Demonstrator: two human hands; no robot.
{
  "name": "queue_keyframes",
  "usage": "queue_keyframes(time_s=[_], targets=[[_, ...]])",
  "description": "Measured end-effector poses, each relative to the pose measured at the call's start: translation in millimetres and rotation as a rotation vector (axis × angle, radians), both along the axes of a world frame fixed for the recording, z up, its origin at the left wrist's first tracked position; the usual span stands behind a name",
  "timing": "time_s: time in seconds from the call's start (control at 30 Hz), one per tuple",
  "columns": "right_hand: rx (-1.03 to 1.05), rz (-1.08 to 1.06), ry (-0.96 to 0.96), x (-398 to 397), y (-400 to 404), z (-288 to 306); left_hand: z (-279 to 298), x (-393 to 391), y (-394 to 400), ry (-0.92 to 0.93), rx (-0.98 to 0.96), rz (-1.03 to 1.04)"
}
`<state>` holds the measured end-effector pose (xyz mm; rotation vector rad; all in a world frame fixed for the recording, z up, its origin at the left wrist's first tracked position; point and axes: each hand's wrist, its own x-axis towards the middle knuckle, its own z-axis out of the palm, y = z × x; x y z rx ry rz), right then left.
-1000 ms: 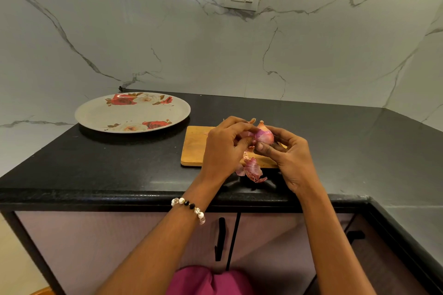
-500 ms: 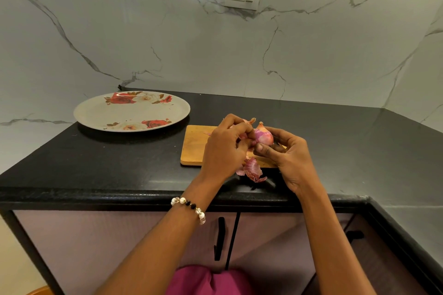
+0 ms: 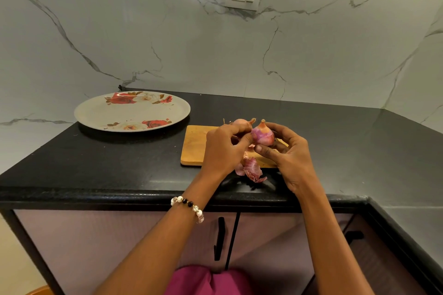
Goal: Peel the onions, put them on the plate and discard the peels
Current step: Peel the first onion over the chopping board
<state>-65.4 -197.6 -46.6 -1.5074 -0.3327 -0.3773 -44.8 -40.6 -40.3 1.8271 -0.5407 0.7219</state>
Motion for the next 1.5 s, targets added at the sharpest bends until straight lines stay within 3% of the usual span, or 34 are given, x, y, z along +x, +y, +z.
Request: queue_keyframes(time_s=[0.7, 0.93, 1.13, 1.33, 1.5], targets=[[-0.096, -0.004, -0.035, 0.2, 0.0, -1.1, 0.0, 1.0, 5.1, 0.292, -0.144, -0.119], [-0.03, 0.034, -0.027, -3.0, 2.3, 2.3, 2.6, -0.4, 5.4, 0.341, -0.234, -0.147], [0.092, 0.04, 0.044, -1.4, 0.1, 1.5, 4.3, -2.2, 6.0, 0.309, -0.238, -0.179], [0.351, 0.094, 0.123, -0.2, -0.7, 3.7, 3.8, -3.3, 5.6, 0.217, -0.182, -0.113], [0.333, 0.105, 0.144, -2.4, 0.1, 6.2, 2.4, -0.7, 1.0, 0.135, -0.095, -0.008]])
